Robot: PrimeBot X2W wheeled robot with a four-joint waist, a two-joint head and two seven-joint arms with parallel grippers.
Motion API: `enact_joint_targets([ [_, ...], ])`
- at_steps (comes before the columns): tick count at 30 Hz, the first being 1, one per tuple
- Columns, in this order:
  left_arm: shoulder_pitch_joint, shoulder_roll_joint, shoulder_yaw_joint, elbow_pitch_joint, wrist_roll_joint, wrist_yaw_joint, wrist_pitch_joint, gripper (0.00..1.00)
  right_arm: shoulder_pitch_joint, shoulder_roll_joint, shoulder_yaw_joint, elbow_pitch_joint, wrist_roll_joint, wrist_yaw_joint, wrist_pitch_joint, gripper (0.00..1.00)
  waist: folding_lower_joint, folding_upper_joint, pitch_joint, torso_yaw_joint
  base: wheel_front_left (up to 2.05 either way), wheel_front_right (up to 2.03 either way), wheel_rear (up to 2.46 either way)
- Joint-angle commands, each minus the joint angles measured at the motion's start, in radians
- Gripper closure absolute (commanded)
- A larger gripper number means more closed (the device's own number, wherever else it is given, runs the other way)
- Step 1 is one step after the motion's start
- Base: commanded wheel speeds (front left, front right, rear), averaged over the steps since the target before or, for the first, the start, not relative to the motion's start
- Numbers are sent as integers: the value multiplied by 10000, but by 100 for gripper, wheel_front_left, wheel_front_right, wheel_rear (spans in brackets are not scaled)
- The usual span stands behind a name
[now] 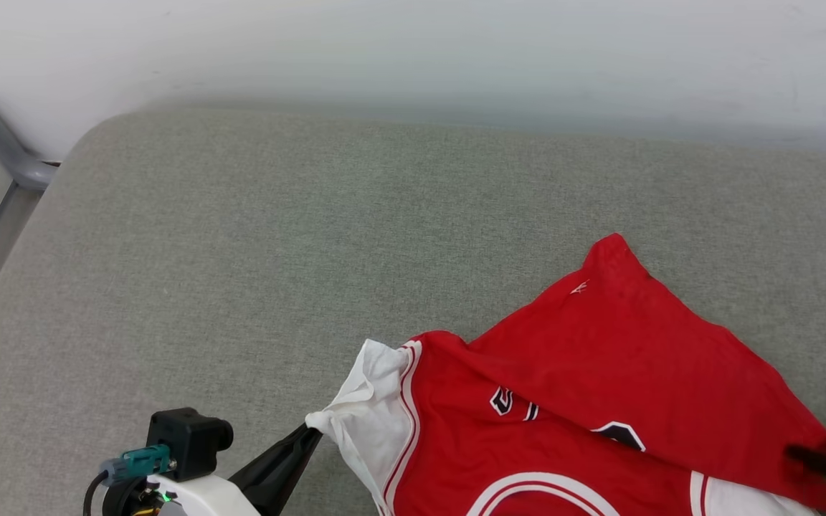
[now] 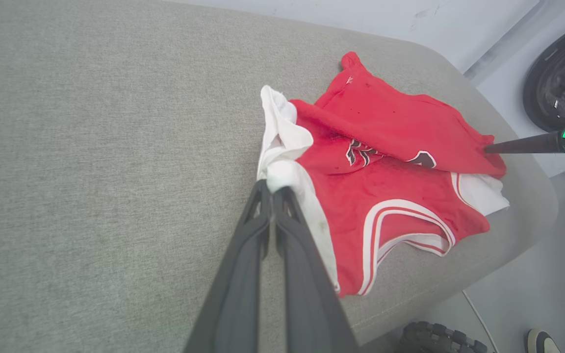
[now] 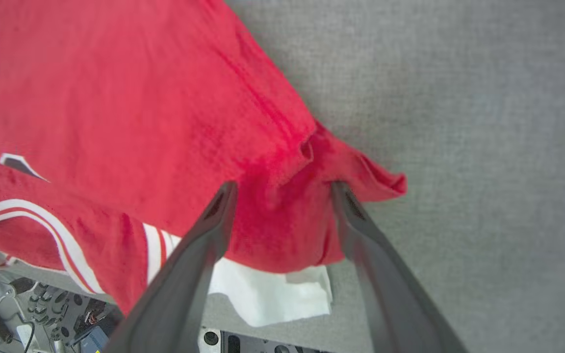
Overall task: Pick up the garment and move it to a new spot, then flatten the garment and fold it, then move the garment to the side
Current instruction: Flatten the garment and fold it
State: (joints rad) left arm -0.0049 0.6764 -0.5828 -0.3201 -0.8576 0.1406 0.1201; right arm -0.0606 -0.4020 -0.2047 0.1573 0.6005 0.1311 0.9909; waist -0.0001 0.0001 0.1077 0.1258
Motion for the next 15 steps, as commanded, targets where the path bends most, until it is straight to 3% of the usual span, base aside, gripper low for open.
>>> enact_joint_targets([
  [1,-79,3,-7,-47,33,-33,19,100,-233,-106,99,-211,173,-8,104,0,1,-1,20,54,0,0,0],
  [8,-230,155,6,-280,141,-25,74,100,-1281,-415,637,-1651,442,-8,1196,0,1,-1,359,381,0,0,0],
  [15,-576,26,-105,-473,345,-160,76,100,-3050,-39,1262,-1957,-42,-8,2029,0,1,-1,1215,1028,0,0,0],
])
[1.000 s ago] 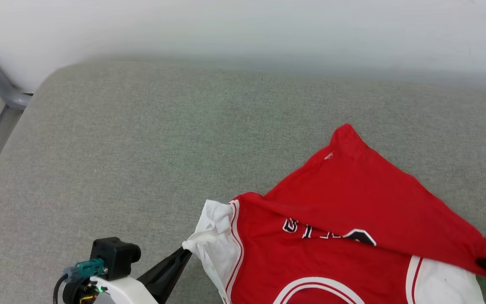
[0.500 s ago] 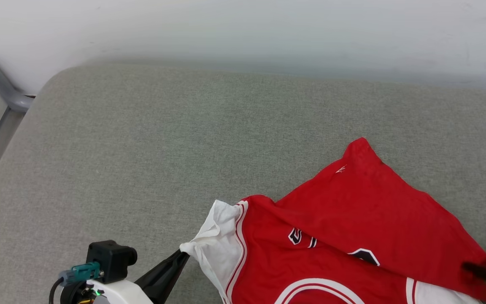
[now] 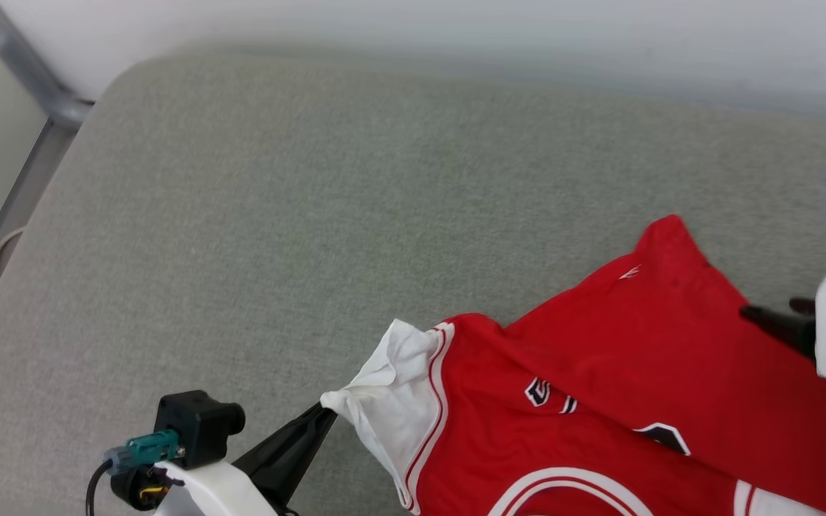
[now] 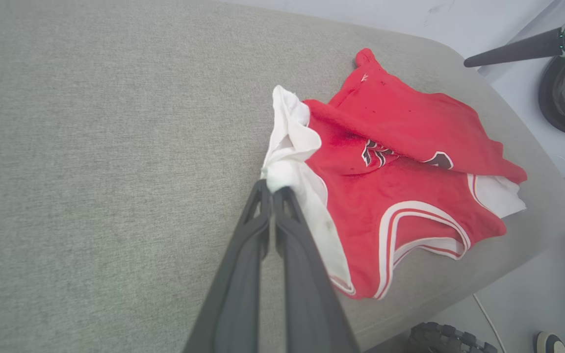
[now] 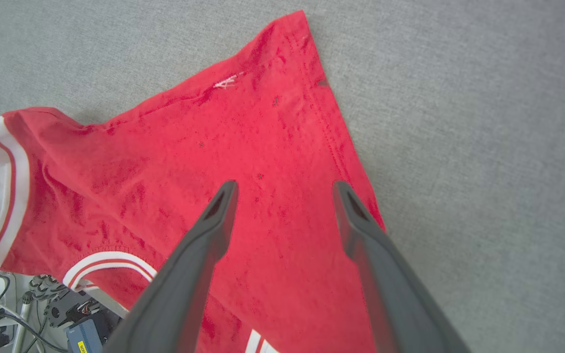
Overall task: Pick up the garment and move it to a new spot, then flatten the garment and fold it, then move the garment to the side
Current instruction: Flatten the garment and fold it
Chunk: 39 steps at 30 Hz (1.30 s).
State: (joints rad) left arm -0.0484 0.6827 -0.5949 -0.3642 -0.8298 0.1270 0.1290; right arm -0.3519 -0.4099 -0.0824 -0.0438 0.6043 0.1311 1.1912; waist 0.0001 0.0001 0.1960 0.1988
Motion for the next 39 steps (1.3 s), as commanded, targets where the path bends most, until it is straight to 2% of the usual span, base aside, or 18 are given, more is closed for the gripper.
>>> enact_joint_targets([
  [1,-205,-72,-11,-36,94,-42,-12,100,-422,92,115,139,-200,-8,87,0,-1,-1,473,395,0,0,0],
  [7,-563,-227,-134,35,202,-227,-59,100,-1898,236,470,954,-1065,-8,220,0,-1,-1,1293,1039,0,0,0],
  [15,-1041,-460,-315,183,354,-542,-116,100,-3131,66,842,2359,-1944,-8,46,0,-1,-1,1977,1739,0,0,0],
  [24,-1308,-700,-438,345,435,-681,-232,100,-3397,-310,1279,3614,-2556,-8,-243,0,-1,-1,2325,2179,0,0,0],
  [30,-1356,-750,-471,357,400,-717,-285,100,-3075,-435,1654,4235,-2435,-8,-231,0,-1,-1,2478,2348,0,0,0],
  [31,-1359,-741,-479,370,408,-720,-293,100,-3012,-424,1731,4318,-2418,-8,-159,29,-1,-1,2496,2359,0,0,0],
  [32,-1369,-742,-489,385,414,-730,-282,100,-2958,-416,1810,4376,-2375,-8,-131,78,-1,-1,2510,2370,0,0,0],
  [33,-1369,-742,-489,385,414,-730,-282,100,-2958,-416,1810,4376,-2375,-8,-131,78,-1,-1,2510,2370,0,0,0],
  [34,-1406,-777,-513,438,405,-749,-292,100,-2809,-432,1996,4507,-2265,-8,-161,100,-1,-1,2501,2383,0,0,0],
  [39,-1396,-779,-536,572,372,-722,-283,100,-2787,-252,2067,4573,-2035,-5,-613,100,-1,-1,2236,2299,0,0,0],
])
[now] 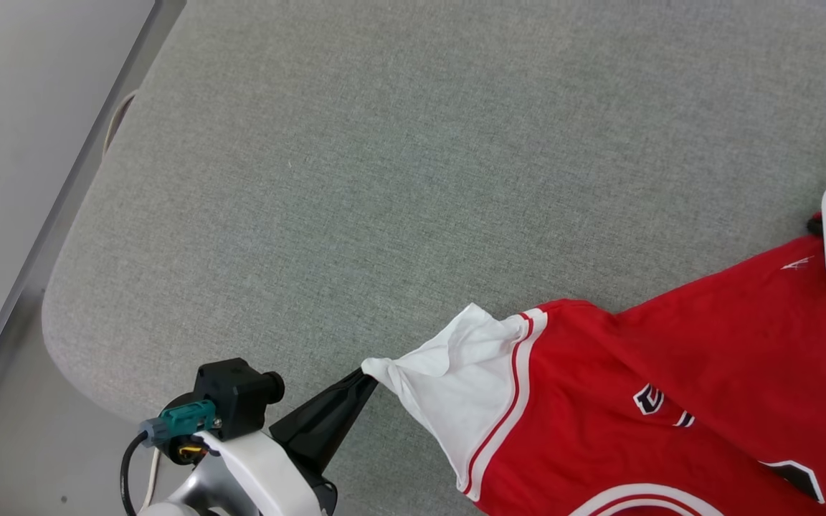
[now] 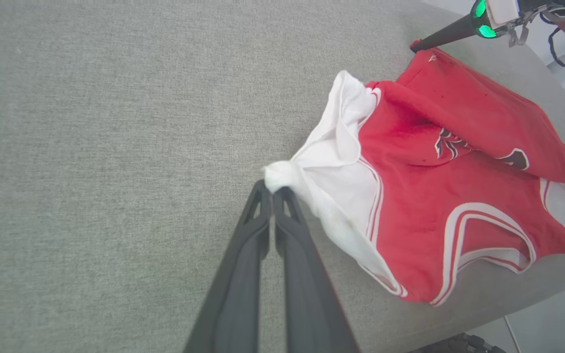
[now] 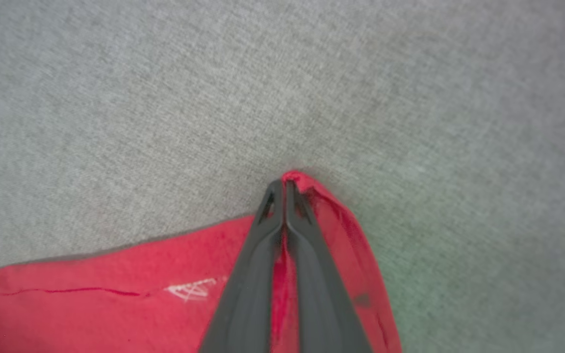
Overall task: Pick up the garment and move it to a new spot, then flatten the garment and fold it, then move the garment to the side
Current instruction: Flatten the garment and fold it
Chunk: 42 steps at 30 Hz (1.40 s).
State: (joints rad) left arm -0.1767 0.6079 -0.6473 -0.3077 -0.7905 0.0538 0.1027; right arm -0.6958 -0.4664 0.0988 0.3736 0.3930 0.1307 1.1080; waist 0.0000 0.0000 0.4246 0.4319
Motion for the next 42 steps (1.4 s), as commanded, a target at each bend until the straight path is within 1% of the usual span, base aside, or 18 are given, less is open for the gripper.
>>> enact_joint_targets([
  [1,-102,-16,-12,13,-20,21,-14,100,613,330,266,401,113,-1,74,100,0,0,-135,-63,0,0,0],
  [11,90,186,180,-95,-39,259,-53,100,259,469,390,440,886,-4,-1909,100,0,0,-1405,-594,0,0,0],
  [17,87,447,392,-299,7,451,47,100,157,236,501,421,1337,-3,-2933,100,0,0,-2182,-904,0,0,0],
  [23,-147,739,763,-652,-5,691,130,100,6,-29,426,9,1796,-4,-3667,100,0,0,-2772,-1267,0,0,0],
  [26,-167,809,1108,-851,-184,879,29,100,5,-33,324,-254,1979,-3,-3774,100,0,0,-3010,-1516,0,0,0],
  [30,-358,1156,1587,-1211,-219,1008,85,100,-78,-76,49,-735,2095,-3,-3834,100,0,0,-3243,-1816,0,0,0],
  [32,-537,1241,1847,-1389,-256,1054,8,100,-100,-65,-163,-1019,2112,-4,-3865,100,0,0,-3362,-1957,0,0,0],
  [34,-785,1140,2175,-1619,-440,1136,-135,100,-102,61,-447,-1350,2222,-4,-3866,100,0,0,-3467,-2120,0,0,0],
  [37,-1227,1227,2540,-1818,-372,1237,-198,100,-153,466,-1125,-1798,2589,-3,-3750,100,0,0,-3622,-2346,0,0,0],
  [42,-2089,1341,3013,-1904,-336,1297,-119,100,-150,646,-1688,-2778,2514,-3,-3531,100,0,0,-3725,-2764,0,0,0],
])
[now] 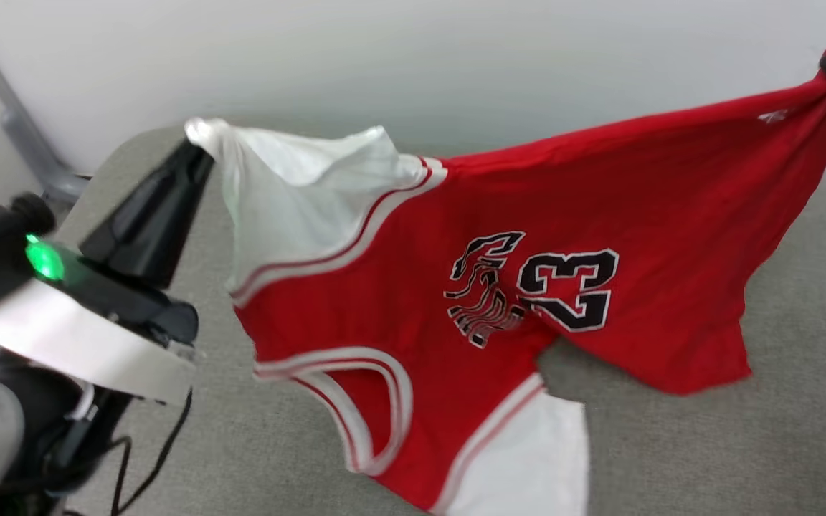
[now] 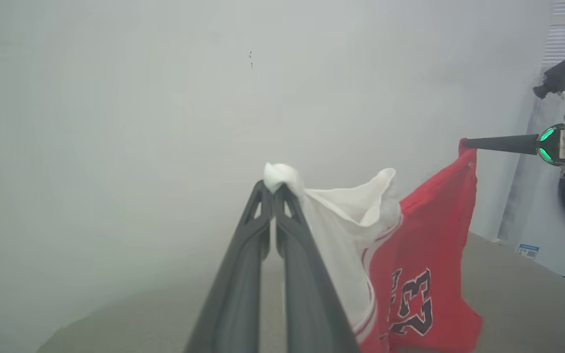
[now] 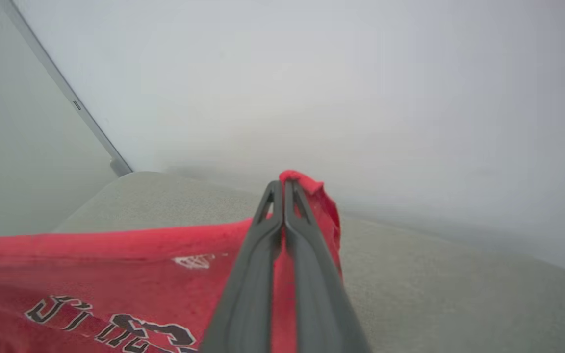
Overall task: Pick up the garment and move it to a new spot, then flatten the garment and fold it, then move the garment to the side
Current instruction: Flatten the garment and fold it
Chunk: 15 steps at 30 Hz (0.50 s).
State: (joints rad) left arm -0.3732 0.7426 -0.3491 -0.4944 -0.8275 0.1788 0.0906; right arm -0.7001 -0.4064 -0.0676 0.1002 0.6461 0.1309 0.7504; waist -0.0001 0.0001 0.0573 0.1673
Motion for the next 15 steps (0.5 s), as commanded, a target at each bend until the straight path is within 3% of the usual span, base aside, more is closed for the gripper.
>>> enact_joint_targets([
  [1,-285,24,154,-17,63,93,2,100,-100,100,-120,-235,-47,-4,52,100,1,-1,-65,-200,0,0,0],
  [15,-2953,98,1099,416,428,476,129,100,-521,824,-1377,-2262,-775,-6,460,100,1,-1,483,-942,0,0,0],
])
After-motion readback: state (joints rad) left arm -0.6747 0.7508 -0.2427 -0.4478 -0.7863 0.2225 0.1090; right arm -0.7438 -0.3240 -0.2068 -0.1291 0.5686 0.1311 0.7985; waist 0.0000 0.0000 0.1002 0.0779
